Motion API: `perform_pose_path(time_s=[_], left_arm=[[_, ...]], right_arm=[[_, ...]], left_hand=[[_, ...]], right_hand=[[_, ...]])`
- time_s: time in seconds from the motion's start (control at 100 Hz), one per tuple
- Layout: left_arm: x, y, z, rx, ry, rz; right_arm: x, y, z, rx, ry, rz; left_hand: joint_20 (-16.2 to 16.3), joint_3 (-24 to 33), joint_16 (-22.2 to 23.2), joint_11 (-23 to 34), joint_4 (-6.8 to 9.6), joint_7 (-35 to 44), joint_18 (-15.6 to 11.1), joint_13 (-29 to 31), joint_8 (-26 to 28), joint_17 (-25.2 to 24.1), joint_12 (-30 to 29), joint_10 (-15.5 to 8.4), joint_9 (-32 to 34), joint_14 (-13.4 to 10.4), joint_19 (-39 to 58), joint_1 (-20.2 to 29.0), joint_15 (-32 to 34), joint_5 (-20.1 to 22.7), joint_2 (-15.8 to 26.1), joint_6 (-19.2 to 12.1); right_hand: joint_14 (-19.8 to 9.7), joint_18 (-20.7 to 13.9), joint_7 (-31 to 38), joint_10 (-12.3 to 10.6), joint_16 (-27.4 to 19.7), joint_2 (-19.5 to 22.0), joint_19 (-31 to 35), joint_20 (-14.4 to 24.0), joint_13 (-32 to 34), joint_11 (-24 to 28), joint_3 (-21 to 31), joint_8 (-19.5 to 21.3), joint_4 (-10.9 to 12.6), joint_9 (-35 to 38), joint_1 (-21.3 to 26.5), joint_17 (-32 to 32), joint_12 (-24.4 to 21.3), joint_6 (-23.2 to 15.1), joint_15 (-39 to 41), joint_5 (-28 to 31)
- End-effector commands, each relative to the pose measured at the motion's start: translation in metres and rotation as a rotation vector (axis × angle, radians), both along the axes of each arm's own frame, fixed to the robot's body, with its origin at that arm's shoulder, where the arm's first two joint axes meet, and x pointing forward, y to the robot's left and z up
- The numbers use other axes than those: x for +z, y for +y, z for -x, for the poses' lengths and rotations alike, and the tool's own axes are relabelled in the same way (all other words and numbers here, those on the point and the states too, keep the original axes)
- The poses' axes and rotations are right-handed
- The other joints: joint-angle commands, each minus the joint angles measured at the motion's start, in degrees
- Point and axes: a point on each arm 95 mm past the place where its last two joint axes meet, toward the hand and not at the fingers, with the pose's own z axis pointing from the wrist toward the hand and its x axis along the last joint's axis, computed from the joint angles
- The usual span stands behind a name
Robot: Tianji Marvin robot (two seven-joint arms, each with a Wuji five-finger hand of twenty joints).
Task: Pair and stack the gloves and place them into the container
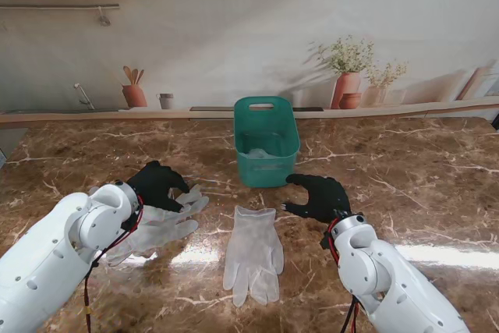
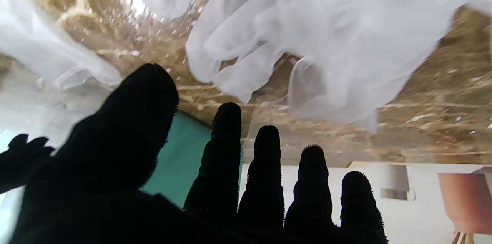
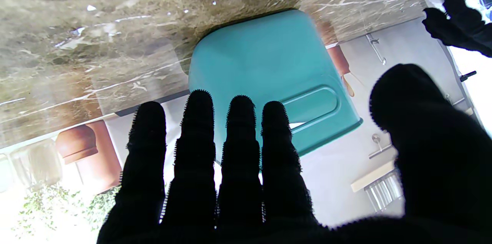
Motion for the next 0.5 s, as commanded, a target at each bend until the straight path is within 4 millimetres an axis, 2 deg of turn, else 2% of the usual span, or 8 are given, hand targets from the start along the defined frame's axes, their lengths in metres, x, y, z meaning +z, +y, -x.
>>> perform_pose_path(time_s=[0.0,0.07,0.15,0.18,0.26,0.33,0.39,0.49], left_arm=[[-0.002,0.019,0.001,0.012,0.025,-0.022],[0.0,0.029,0.003,0.01,0.042,-0.041],[0.005,0.04,0.006,0.001,0.085,-0.068],[0.007,0.044,0.007,-0.002,0.1,-0.071],[0.012,0.053,0.009,-0.015,0.136,-0.078],[0.015,0.058,0.009,-0.013,0.119,-0.083],[0.015,0.062,0.009,0.002,0.096,-0.071],[0.017,0.064,0.006,0.04,0.065,-0.045]], right_arm=[[-0.007,-0.001,0.004,0.002,0.03,-0.004],[-0.007,-0.002,0.004,0.001,0.03,-0.003],[-0.007,-0.003,0.004,0.0,0.032,-0.005],[-0.007,-0.003,0.004,-0.001,0.033,-0.005],[-0.007,-0.003,0.005,-0.003,0.036,-0.009],[-0.008,-0.002,0.005,-0.004,0.037,-0.011],[-0.008,-0.001,0.006,-0.006,0.038,-0.013],[-0.009,-0.001,0.006,-0.011,0.04,-0.016]], left_hand=[[-0.6,0.0,-1.0,-1.3,0.02,-0.9,-1.2,-2.9,-0.7,0.0,-0.4,-1.3,-3.0,-2.3,-4.3,-1.5,-1.2,-2.5,-1.5,-3.7],[-2.2,0.5,-1.2,-2.2,0.33,-0.8,-1.4,-4.4,-0.6,0.4,-0.9,-1.6,-4.9,-2.7,-6.0,-0.5,-2.0,-3.3,-1.0,-5.9],[-7.9,1.7,-1.8,-3.1,1.05,-1.1,-2.0,-6.9,-0.8,1.5,-1.7,-2.0,-7.8,-3.4,-9.6,0.4,-3.1,-4.4,0.2,-7.3],[-8.8,2.3,-1.9,-3.3,1.28,-0.9,-2.1,-7.6,-0.8,1.4,-1.9,-2.0,-8.4,-3.5,-10.0,1.1,-3.4,-4.2,0.6,-7.5],[-13.9,7.8,-2.4,-4.1,2.32,-0.7,-2.6,-9.3,-0.7,2.0,-2.6,-2.9,-10.8,-4.3,-11.8,1.4,-4.3,-4.6,1.0,-7.6],[-15.0,8.5,-2.5,-3.8,2.4,-2.5,-2.5,-9.1,-1.5,2.2,-2.6,-3.0,-12.4,-4.3,-11.4,0.1,-4.8,-6.7,1.1,-7.3],[-13.5,3.8,-1.8,-3.6,1.3,-3.7,-2.3,-9.0,-2.2,1.6,-2.6,-2.9,-12.7,-4.1,-9.1,-1.0,-4.2,-8.3,0.6,-7.0],[-11.9,0.3,-1.5,-3.3,1.02,-6.2,-2.0,-8.1,-3.4,1.3,-2.4,-2.8,-12.5,-3.8,-7.8,-1.2,-3.7,-11.8,0.8,-6.5]], right_hand=[[-0.4,0.0,0.5,0.1,-2.1,0.1,-0.8,-1.1,-0.2,0.1,0.0,-0.6,1.9,0.4,-1.4,0.3,-0.8,-0.5,-0.7,0.0],[-0.4,0.0,0.7,0.2,-2.1,0.1,-0.8,-1.1,-0.1,0.2,0.1,-0.6,1.9,0.6,-1.5,0.3,-0.8,-0.6,-0.6,0.2],[-0.3,0.0,0.7,0.1,-2.0,0.1,-0.7,-1.0,-0.1,0.2,0.3,-0.7,1.9,0.7,-1.5,0.3,-0.8,-0.5,-0.6,0.2],[-0.3,0.1,0.7,0.2,-2.0,0.1,-0.7,-1.0,-0.1,0.2,0.3,-0.7,1.9,0.7,-1.5,0.3,-0.8,-0.6,-0.6,0.2],[-0.4,0.1,0.8,0.1,-2.0,0.1,-0.7,-1.0,0.0,0.2,0.5,-0.8,1.9,0.7,-1.6,0.3,-0.7,-0.6,-0.6,0.3],[-0.4,0.1,0.8,0.1,-2.0,0.0,-0.6,-1.0,-0.1,0.2,0.7,-0.9,1.9,0.8,-1.6,0.4,-0.7,-0.7,-0.6,0.3],[-0.4,0.1,0.9,0.1,-1.9,0.0,-0.6,-0.9,0.0,0.2,0.9,-0.9,1.8,0.8,-1.6,0.4,-0.7,-0.6,-0.6,0.3],[-0.3,0.2,0.9,0.2,-1.9,-0.1,-0.5,-0.9,-0.1,0.2,1.1,-1.0,1.8,0.9,-1.7,0.4,-0.6,-0.7,-0.6,0.3]])
